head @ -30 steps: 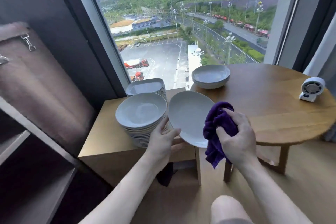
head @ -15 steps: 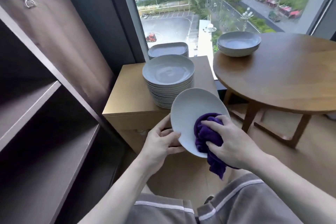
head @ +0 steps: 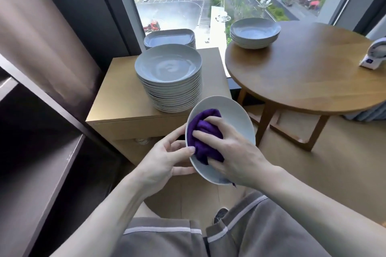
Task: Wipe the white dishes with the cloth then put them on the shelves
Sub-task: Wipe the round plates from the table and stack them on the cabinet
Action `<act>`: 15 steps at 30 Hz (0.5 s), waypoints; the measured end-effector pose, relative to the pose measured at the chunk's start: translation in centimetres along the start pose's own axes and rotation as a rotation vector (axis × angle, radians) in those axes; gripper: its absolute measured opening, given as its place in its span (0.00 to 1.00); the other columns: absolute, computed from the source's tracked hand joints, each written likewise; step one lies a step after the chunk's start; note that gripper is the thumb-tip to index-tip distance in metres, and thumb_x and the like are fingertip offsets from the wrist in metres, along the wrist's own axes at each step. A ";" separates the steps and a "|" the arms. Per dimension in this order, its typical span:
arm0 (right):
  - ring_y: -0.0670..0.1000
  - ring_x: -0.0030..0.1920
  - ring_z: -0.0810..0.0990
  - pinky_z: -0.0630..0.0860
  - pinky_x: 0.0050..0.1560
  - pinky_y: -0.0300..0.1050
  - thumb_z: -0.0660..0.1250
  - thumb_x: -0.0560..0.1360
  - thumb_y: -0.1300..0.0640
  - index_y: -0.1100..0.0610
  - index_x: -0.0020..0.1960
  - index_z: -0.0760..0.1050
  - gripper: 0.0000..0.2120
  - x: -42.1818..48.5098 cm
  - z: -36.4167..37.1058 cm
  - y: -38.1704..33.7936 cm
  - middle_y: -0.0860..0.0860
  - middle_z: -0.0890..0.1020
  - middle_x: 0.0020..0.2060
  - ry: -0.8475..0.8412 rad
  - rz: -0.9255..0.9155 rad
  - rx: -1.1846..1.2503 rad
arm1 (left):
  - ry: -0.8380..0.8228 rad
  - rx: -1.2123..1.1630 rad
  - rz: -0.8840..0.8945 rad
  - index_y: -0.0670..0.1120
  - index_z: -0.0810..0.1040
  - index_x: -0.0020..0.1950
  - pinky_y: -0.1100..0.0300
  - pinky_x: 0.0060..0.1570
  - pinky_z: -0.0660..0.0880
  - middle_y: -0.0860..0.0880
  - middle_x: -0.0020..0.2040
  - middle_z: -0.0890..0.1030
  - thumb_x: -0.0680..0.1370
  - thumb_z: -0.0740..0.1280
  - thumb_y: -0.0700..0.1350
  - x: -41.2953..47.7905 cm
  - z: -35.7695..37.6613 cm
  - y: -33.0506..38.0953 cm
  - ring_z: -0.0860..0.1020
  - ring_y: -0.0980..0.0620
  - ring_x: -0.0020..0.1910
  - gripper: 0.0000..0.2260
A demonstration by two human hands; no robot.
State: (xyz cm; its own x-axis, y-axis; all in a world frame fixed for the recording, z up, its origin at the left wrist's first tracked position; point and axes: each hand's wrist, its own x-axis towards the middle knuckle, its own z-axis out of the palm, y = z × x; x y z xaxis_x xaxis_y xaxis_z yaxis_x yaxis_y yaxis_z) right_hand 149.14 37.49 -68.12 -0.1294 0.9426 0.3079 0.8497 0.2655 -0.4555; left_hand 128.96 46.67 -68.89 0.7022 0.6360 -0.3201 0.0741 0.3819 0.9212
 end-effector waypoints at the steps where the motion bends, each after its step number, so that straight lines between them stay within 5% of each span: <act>1: 0.60 0.68 0.72 0.78 0.62 0.56 0.71 0.75 0.53 0.51 0.73 0.73 0.26 0.2 0.1 0.1 0.56 0.68 0.72 0.027 0.019 -0.004 | -0.013 0.006 -0.005 0.63 0.75 0.75 0.47 0.55 0.82 0.41 0.64 0.83 0.78 0.75 0.45 -0.1 -0.1 0.0 0.82 0.43 0.64 0.27; 9: 0.60 0.64 0.74 0.79 0.56 0.55 0.71 0.76 0.50 0.49 0.75 0.70 0.29 0.9 -0.1 1.7 0.54 0.68 0.72 0.103 0.220 -0.158 | -0.010 0.017 0.013 0.62 0.75 0.74 0.44 0.51 0.83 0.37 0.64 0.83 0.72 0.79 0.47 -0.4 -0.4 0.0 0.84 0.41 0.60 0.32; 15: 0.58 0.57 0.77 0.79 0.53 0.50 0.67 0.76 0.47 0.47 0.73 0.68 0.26 0.6 -0.3 3.3 0.53 0.71 0.66 -0.095 0.428 -0.161 | 0.087 0.036 0.030 0.60 0.75 0.75 0.43 0.52 0.84 0.41 0.62 0.85 0.73 0.76 0.44 -0.2 -1.2 0.5 0.84 0.40 0.60 0.31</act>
State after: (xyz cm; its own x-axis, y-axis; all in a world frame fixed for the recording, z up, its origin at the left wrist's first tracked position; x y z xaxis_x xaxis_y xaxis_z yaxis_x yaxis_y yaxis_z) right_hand 151.97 38.91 -69.16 0.2099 0.9769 0.0390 0.9047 -0.1789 -0.3868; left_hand 127.99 47.50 -68.63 0.6404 0.7033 -0.3086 0.0806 0.3381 0.9377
